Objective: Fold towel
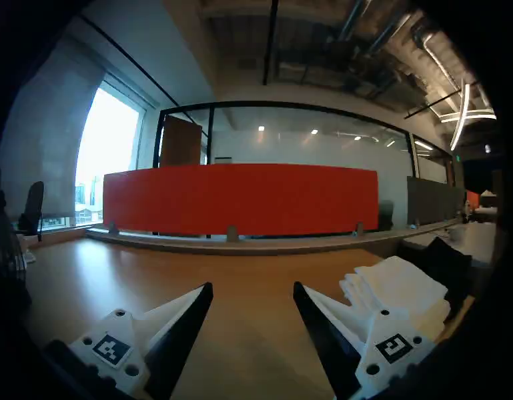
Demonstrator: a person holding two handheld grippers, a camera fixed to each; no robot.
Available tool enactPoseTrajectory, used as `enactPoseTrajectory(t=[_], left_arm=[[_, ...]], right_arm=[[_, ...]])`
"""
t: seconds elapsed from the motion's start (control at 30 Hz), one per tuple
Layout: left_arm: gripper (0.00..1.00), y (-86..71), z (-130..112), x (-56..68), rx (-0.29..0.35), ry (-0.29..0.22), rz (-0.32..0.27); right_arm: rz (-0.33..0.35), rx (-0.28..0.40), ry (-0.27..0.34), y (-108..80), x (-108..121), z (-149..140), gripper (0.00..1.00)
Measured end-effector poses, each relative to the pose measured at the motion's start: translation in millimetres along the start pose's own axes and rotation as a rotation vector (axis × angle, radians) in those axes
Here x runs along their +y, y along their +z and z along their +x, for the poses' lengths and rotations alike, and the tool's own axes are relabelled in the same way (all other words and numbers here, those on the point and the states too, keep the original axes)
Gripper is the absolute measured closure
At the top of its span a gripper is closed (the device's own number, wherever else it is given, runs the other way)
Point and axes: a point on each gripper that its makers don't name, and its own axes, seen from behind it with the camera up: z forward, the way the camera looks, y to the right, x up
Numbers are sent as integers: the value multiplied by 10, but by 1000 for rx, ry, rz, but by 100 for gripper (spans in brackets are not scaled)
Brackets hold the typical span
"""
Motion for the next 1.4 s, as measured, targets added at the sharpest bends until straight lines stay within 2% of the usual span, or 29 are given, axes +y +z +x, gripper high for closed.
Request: enactPoseTrajectory(t=[0.23,0.37,1.4], left_arm=[[0,1,3,-2,0,0,0],[0,1,4,-6,0,0,0],[0,-7,16,-8,0,0,0]], right_arm=[[0,0,0,-3,6,2,6],[0,0,0,-2,9,2,0],[0,0,0,3,3,1,0]])
